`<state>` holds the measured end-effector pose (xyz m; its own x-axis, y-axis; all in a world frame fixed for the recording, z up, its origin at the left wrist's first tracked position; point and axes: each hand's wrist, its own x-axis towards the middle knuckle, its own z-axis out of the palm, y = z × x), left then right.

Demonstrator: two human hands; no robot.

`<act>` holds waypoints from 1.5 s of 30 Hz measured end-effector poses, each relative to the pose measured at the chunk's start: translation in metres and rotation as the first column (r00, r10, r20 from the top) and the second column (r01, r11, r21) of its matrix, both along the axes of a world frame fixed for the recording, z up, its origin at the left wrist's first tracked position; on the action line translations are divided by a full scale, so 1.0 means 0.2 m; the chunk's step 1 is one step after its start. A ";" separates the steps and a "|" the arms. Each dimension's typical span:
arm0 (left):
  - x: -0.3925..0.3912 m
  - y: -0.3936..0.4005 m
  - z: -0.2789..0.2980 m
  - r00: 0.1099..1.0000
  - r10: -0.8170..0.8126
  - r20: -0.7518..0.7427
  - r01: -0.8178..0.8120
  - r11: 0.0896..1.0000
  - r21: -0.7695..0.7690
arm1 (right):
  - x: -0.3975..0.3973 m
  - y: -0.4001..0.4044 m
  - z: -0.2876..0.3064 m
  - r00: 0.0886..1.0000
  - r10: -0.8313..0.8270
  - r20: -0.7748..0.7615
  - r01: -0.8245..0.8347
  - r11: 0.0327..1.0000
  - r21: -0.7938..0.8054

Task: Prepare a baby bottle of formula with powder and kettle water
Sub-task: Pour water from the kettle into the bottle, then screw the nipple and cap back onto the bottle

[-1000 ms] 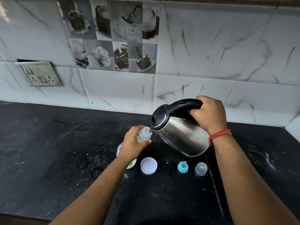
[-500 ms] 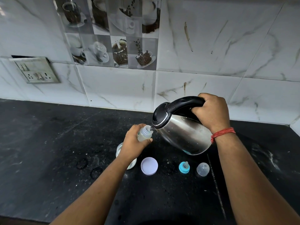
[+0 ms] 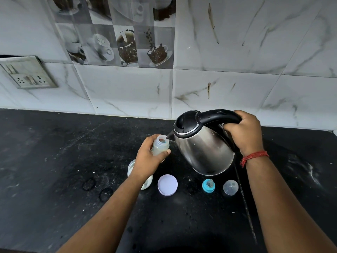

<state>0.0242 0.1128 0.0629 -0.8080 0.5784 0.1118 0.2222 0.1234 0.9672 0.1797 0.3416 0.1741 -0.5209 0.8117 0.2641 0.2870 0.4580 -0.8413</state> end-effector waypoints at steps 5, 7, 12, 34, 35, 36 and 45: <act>-0.02 0.03 0.01 0.998 0.001 0.066 -0.003 0.999 0.040 | -0.02 0.04 -0.17 0.987 -0.013 -0.163 -0.025 0.974 -0.227; -0.02 0.05 0.02 0.995 -0.006 0.095 0.000 0.998 0.063 | -0.04 0.05 -0.23 0.978 -0.035 -0.204 -0.028 0.954 -0.298; -0.04 0.07 0.01 0.994 -0.010 0.109 0.002 0.998 0.068 | -0.12 0.07 -0.39 0.961 -0.094 -0.261 -0.020 0.915 -0.403; -0.08 0.13 -0.03 0.999 -0.014 0.047 0.013 1.000 0.016 | -0.19 0.24 -0.68 0.956 -0.094 -0.279 -0.088 0.812 -0.577; -0.08 0.14 -0.03 0.999 -0.016 0.043 0.015 1.000 0.018 | -0.18 0.24 -0.68 0.958 -0.081 -0.275 -0.094 0.817 -0.569; -0.07 0.14 -0.03 0.999 -0.018 0.039 0.017 1.000 0.021 | -0.17 0.25 -0.69 0.962 -0.066 -0.266 -0.099 0.822 -0.561; 0.00 0.13 0.01 0.997 -0.067 0.022 0.066 0.997 0.048 | -0.07 0.24 -0.70 0.997 -0.071 -0.005 0.060 0.871 -0.487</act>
